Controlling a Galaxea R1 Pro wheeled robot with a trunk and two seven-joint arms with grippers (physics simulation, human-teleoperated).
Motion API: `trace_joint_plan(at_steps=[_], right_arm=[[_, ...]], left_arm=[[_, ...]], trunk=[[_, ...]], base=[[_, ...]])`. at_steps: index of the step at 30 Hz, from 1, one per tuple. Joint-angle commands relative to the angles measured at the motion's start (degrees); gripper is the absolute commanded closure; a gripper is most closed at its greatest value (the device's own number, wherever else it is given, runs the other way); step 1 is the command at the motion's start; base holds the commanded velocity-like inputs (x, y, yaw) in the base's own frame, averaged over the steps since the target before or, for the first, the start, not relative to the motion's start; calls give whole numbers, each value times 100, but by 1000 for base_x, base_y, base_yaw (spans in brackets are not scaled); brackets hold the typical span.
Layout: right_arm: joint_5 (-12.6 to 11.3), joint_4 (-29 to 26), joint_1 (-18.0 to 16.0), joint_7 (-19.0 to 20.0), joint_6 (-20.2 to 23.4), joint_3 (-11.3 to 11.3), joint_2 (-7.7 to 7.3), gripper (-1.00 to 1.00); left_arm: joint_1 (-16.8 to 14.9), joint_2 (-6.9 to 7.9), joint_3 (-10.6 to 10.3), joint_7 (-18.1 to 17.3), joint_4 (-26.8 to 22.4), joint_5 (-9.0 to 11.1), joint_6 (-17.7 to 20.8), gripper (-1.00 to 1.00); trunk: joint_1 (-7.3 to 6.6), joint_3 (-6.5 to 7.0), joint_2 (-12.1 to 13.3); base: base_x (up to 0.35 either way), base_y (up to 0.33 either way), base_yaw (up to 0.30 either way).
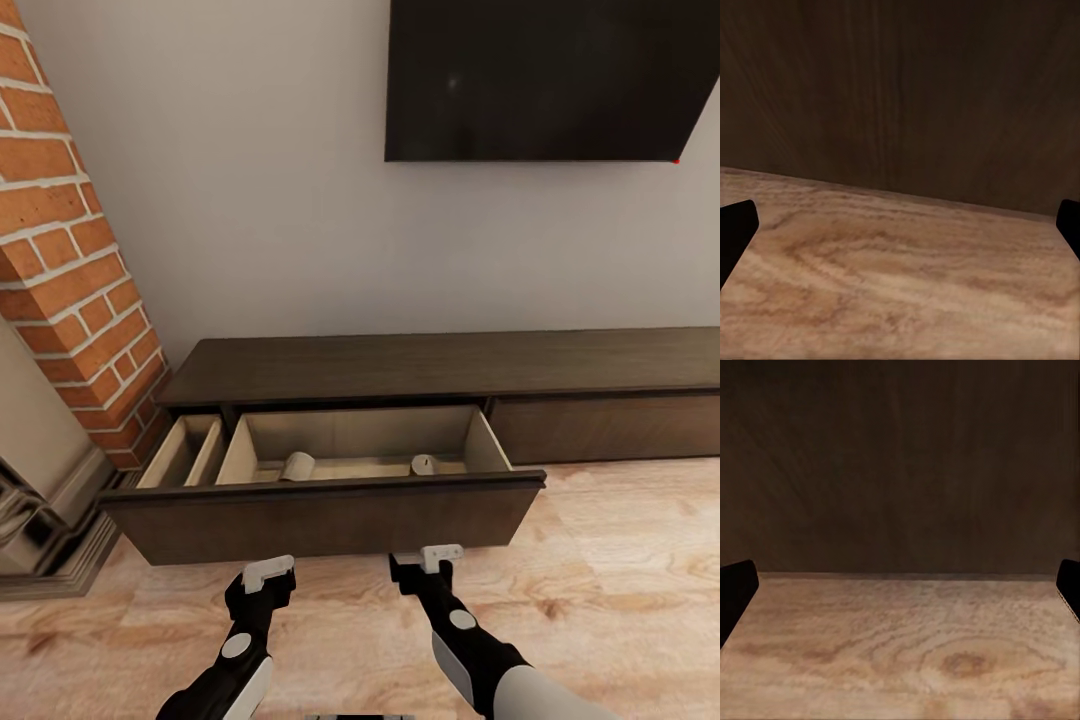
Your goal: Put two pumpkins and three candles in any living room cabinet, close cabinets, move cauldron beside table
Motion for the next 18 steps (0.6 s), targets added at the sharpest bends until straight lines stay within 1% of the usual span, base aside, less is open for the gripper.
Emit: trace_joint_plan(at_steps=[1,9,13,18], right_arm=[[-44,-6,-4,-28,-52,51,1,-100],[-42,-25,-4,-26,-103,52,-3,-100],[-42,-26,-4,-21,-105,52,-4,-100],[-42,-26,-4,-19,-105,52,-4,-100]], left_arm=[[-6,5,-30,33,2,61,-41,-100],[-6,4,-34,33,2,61,-41,-100],[-6,5,-30,33,2,61,-35,-100],[-6,-1,-30,33,2,61,-34,-100]], trunk=[[-1,-4,-2],[-1,-4,-2],[-1,-4,-2],[-1,-4,-2]], base=[[0,0,0],[3,0,0],[195,0,0],[87,0,0]])
